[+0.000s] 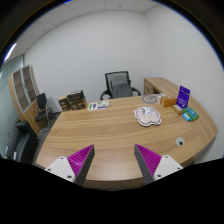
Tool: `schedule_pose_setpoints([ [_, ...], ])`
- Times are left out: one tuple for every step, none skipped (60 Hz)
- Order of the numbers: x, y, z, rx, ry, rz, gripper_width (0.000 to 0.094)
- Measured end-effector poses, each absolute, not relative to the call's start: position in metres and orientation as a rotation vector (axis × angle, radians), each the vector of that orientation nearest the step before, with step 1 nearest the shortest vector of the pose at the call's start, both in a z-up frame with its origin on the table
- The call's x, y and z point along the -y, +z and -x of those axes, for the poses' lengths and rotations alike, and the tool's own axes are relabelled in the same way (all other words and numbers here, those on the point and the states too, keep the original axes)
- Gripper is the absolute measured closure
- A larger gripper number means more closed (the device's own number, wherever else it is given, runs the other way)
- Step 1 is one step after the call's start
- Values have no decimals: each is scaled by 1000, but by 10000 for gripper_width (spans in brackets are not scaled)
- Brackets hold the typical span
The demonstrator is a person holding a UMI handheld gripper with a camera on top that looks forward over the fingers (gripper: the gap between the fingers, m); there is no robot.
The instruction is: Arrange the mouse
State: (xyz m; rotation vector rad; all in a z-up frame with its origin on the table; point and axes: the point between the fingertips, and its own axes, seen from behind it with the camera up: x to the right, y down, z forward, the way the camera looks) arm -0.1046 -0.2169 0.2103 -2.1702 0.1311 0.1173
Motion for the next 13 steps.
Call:
schedule_pose_setpoints([
  [217, 210, 106, -130, 118, 2171, 105],
  [218, 211, 107, -130, 119, 2171, 106],
  [218, 211, 108, -129, 119, 2172, 106],
  [218, 211, 109, -128, 119, 2172, 106],
  [218, 211, 109, -126, 119, 2173, 108],
  [218, 211, 110, -124, 118, 2174, 105],
  [218, 211, 110, -121, 117, 2175, 106],
  [218, 212, 111, -117, 116, 2175, 105],
  [217, 212, 110, -113, 115, 2175, 104],
  [218, 211, 109, -110, 113, 2175, 104],
  [217, 211, 109, -107, 111, 2176, 104],
  [217, 211, 109, -104, 110, 2177, 104],
  [217, 211, 108, -102, 109, 2176, 105],
])
